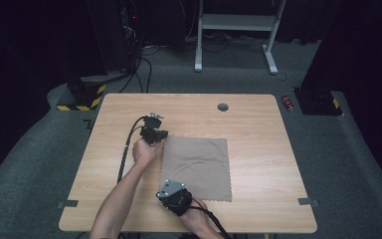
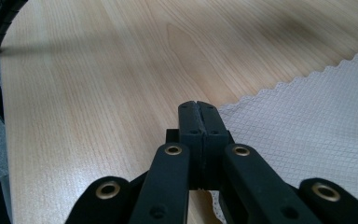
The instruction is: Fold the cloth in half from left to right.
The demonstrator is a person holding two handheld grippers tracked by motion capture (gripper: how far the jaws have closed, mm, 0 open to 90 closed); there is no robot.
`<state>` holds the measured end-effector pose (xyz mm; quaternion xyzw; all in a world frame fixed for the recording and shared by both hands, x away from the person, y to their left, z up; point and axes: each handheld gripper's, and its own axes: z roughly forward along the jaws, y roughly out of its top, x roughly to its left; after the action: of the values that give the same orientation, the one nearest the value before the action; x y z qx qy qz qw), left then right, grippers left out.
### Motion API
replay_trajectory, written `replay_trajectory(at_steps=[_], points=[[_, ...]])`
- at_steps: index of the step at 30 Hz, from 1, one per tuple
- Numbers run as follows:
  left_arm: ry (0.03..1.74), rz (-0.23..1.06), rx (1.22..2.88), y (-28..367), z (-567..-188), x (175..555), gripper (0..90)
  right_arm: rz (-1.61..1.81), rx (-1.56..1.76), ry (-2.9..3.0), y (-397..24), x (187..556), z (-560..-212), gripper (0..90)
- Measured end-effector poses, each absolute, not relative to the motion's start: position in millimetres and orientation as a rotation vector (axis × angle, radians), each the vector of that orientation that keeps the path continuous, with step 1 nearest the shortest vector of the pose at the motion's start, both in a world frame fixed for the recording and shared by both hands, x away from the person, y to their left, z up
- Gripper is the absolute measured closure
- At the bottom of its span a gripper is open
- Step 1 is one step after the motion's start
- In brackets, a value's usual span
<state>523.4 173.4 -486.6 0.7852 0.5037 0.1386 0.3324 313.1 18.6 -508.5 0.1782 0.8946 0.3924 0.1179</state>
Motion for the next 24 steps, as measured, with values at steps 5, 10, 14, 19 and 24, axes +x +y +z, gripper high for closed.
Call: replay_trajectory(at_steps=[5,10,14,19,24], points=[[1.316,0.366,2.038,179,-481,522,90.0,1.164,0.53,2.624,20,313,-504,90.0],[1.323,0.373,2.026,190,-474,519,90.0,1.206,0.504,2.617,24,313,-492,90.0],[1.339,0.395,2.013,205,-464,514,90.0,1.26,0.499,2.619,32,313,-483,90.0],[1.341,0.42,2.008,219,-454,508,90.0,1.317,0.477,2.611,40,311,-474,90.0],[1.334,0.417,2.045,209,-462,511,90.0,1.307,0.491,2.614,32,312,-480,90.0]])
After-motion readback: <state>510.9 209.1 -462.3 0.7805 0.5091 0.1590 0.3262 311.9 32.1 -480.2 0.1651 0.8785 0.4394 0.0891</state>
